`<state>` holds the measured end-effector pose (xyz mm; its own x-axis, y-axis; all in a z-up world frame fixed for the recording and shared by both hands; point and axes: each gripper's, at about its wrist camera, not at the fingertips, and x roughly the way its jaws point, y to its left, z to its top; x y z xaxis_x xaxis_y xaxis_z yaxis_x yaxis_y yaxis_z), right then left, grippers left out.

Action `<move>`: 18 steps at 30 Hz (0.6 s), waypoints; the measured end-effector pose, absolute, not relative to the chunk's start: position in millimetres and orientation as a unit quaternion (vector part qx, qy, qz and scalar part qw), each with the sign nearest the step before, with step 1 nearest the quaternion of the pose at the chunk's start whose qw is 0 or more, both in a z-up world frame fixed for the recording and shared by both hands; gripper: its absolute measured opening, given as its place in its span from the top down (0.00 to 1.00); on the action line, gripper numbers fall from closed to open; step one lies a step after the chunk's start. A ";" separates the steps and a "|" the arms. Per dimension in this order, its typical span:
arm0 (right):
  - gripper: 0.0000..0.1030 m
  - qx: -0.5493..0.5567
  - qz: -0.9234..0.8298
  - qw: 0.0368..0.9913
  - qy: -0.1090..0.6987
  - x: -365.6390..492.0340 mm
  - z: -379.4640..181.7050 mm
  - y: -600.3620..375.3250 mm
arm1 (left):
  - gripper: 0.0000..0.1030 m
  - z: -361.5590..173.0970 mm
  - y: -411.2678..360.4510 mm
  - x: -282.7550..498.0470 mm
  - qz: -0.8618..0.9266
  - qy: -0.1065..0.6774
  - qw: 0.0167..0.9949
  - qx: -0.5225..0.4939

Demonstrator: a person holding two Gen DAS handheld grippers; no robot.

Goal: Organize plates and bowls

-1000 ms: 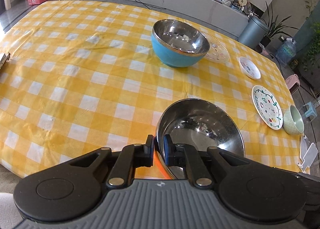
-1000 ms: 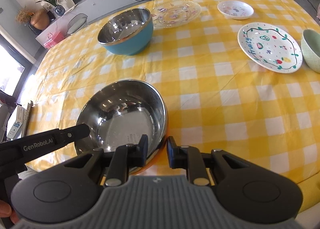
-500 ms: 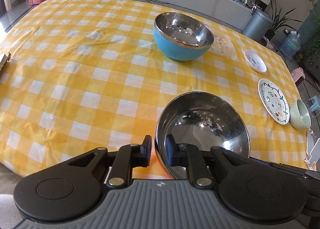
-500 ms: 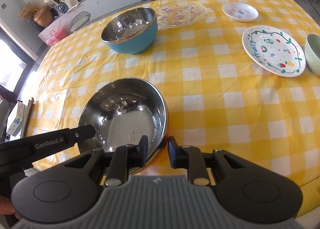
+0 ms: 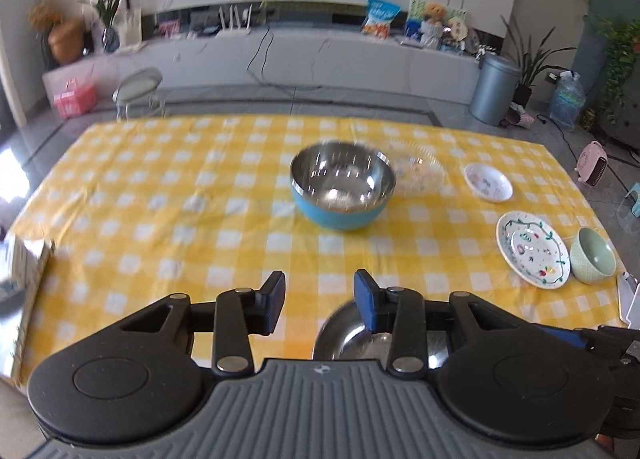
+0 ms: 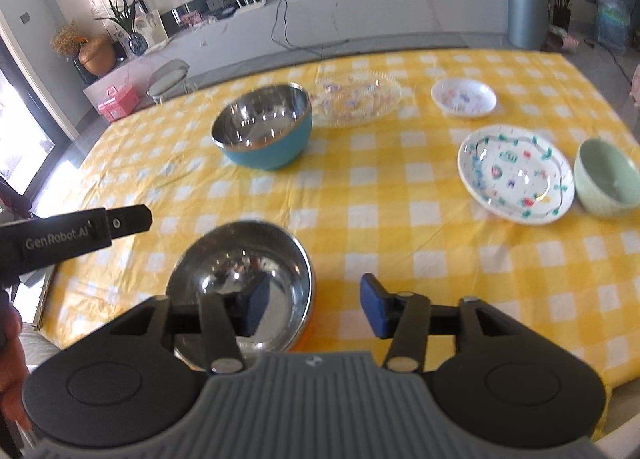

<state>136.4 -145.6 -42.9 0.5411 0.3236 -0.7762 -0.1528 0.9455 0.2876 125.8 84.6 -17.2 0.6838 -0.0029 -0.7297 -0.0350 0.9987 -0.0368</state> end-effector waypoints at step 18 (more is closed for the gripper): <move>0.21 0.075 0.149 0.845 0.508 228.3 -14.8 -132.0 | 0.54 -9.3 100.5 217.7 -0.077 0.507 0.858 0.001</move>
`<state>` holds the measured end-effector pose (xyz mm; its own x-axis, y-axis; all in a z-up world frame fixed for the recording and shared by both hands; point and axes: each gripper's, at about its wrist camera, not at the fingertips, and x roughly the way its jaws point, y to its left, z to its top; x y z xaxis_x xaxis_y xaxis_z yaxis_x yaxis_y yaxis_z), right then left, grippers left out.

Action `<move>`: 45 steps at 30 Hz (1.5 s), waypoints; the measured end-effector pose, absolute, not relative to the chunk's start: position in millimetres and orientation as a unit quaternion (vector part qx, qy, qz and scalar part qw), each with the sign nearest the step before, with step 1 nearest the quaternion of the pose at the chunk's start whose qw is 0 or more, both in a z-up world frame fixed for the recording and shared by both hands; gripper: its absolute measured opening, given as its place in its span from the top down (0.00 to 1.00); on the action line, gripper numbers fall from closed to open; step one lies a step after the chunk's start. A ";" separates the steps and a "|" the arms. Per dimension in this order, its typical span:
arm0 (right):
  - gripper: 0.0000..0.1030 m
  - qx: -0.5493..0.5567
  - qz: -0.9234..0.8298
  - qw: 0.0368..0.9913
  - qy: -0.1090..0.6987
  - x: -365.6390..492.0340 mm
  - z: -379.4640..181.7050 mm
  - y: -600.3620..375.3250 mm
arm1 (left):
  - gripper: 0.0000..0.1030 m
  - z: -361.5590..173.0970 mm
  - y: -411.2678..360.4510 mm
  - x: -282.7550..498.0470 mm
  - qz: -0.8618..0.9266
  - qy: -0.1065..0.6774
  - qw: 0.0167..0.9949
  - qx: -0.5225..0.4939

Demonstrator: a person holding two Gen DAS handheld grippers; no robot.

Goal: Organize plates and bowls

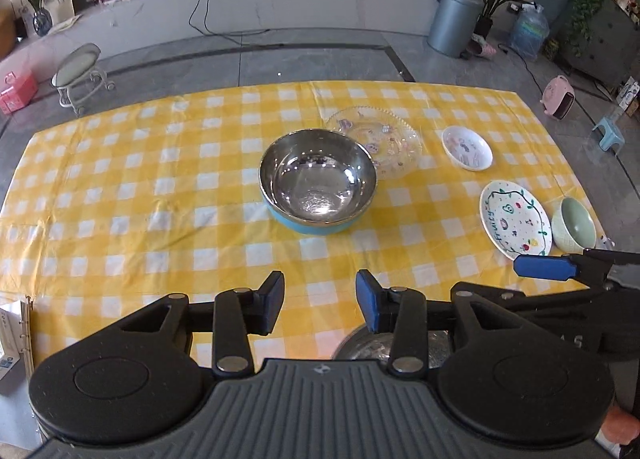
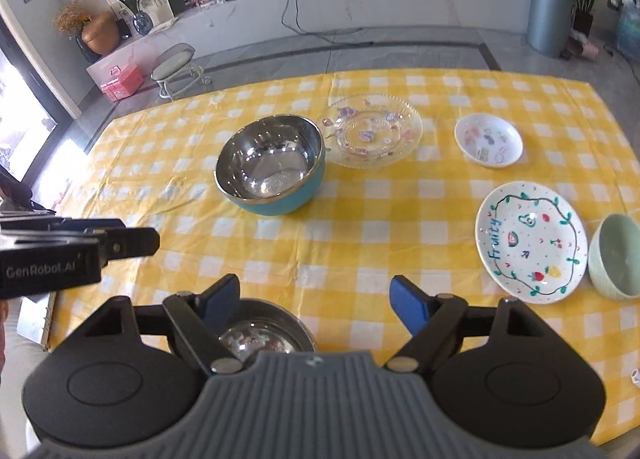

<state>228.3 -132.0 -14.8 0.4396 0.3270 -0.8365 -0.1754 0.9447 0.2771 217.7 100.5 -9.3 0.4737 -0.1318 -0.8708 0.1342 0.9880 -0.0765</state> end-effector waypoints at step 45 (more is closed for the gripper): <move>0.90 0.028 0.119 0.742 0.659 439.4 -112.4 -53.1 | 0.86 -123.9 131.1 395.7 -0.050 0.653 0.754 -0.049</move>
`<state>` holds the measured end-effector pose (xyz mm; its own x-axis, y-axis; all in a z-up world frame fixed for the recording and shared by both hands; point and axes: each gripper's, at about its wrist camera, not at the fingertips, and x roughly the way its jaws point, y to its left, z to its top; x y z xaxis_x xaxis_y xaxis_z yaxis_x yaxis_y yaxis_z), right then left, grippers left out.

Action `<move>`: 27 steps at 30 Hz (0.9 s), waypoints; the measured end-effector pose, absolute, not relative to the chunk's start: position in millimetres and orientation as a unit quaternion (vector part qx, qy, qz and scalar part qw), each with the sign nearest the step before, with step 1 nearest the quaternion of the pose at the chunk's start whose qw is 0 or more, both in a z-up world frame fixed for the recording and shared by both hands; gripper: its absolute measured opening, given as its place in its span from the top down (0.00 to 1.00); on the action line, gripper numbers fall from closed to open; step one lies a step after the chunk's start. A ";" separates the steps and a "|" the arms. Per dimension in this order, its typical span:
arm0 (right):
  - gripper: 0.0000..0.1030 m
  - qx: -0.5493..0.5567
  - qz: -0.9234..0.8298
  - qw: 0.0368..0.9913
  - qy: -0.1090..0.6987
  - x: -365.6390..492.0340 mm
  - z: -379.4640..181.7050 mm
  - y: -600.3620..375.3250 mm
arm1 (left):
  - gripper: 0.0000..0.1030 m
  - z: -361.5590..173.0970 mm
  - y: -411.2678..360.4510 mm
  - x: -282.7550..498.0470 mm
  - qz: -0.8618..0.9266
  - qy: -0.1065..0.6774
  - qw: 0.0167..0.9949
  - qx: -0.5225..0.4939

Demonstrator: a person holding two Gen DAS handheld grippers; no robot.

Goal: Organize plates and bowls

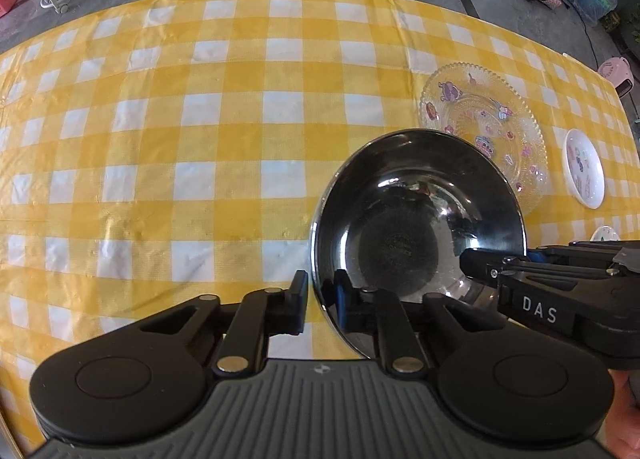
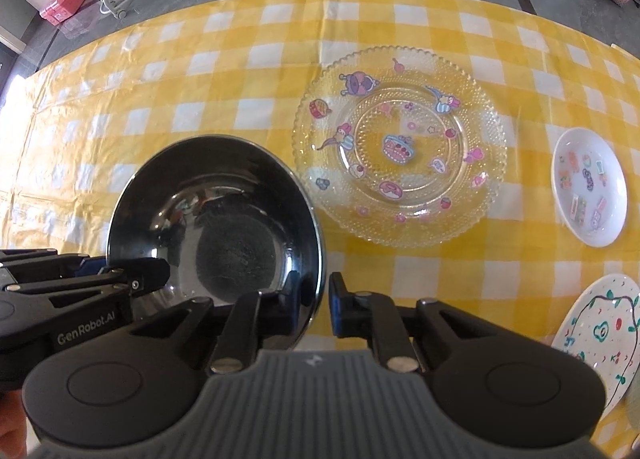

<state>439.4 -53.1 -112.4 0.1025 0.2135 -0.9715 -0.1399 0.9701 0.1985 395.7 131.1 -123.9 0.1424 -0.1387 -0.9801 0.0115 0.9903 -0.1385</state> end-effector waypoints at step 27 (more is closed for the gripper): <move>0.92 -0.037 0.169 0.733 0.658 341.0 -24.5 -54.2 | 0.89 -40.5 117.4 297.3 -0.051 0.685 0.726 -0.039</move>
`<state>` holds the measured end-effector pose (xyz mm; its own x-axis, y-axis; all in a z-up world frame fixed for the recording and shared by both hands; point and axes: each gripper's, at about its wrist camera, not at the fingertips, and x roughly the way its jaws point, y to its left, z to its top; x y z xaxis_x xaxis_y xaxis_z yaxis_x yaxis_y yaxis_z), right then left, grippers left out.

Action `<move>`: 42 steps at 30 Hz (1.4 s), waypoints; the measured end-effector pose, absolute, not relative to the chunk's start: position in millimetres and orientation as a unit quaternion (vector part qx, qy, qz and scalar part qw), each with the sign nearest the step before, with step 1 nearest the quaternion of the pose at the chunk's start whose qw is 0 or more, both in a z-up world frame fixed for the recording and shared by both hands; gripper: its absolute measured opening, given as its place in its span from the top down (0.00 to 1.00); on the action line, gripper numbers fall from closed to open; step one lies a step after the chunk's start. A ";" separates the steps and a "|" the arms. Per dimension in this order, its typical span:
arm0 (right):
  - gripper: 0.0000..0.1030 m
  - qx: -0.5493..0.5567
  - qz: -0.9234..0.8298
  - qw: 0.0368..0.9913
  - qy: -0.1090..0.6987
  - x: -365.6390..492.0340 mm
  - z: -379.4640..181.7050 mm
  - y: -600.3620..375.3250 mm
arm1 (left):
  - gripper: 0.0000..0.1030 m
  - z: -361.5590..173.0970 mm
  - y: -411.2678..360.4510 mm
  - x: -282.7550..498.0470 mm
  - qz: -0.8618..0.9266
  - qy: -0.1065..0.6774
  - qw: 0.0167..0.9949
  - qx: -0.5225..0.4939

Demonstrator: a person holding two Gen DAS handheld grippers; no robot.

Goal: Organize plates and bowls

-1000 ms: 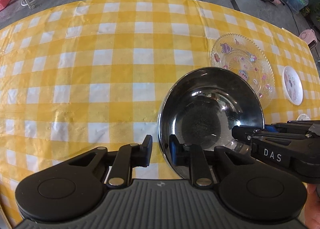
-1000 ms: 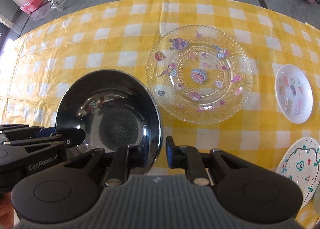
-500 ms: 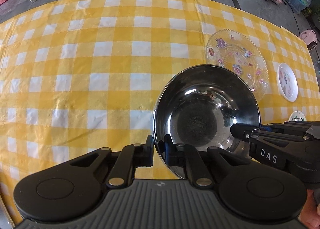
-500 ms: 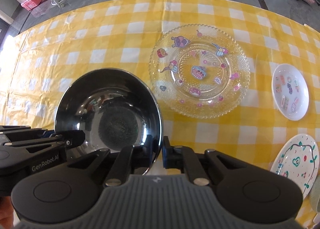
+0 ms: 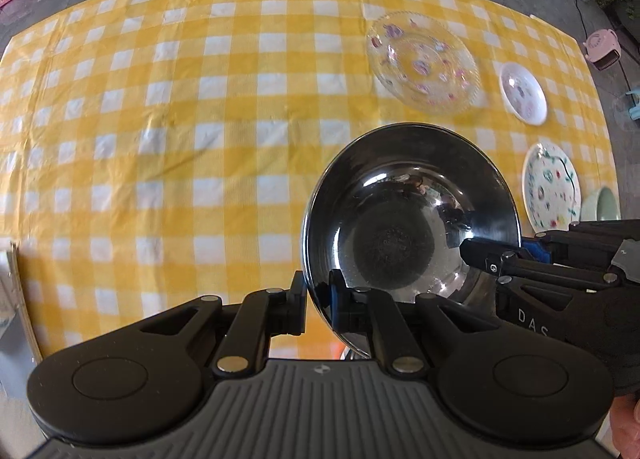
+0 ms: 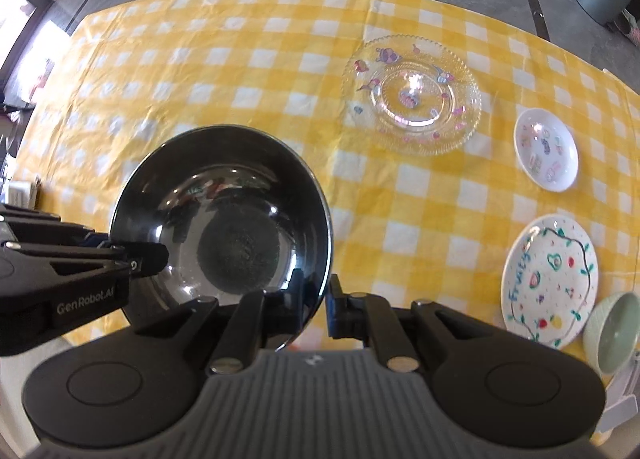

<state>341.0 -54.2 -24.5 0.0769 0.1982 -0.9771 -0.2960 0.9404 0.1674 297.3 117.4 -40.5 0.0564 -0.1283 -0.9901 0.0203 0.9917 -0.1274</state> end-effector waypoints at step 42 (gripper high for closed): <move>0.88 -0.102 0.173 0.709 0.676 235.6 -61.8 -68.1 | 0.87 -84.0 82.6 200.0 -0.063 0.697 0.714 0.014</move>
<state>235.6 -68.1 -61.8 0.0272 0.1064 -0.9940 -0.3831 0.9195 0.0879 200.0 82.6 -84.0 0.0212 -0.0716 -0.9972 0.1094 0.9916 -0.0688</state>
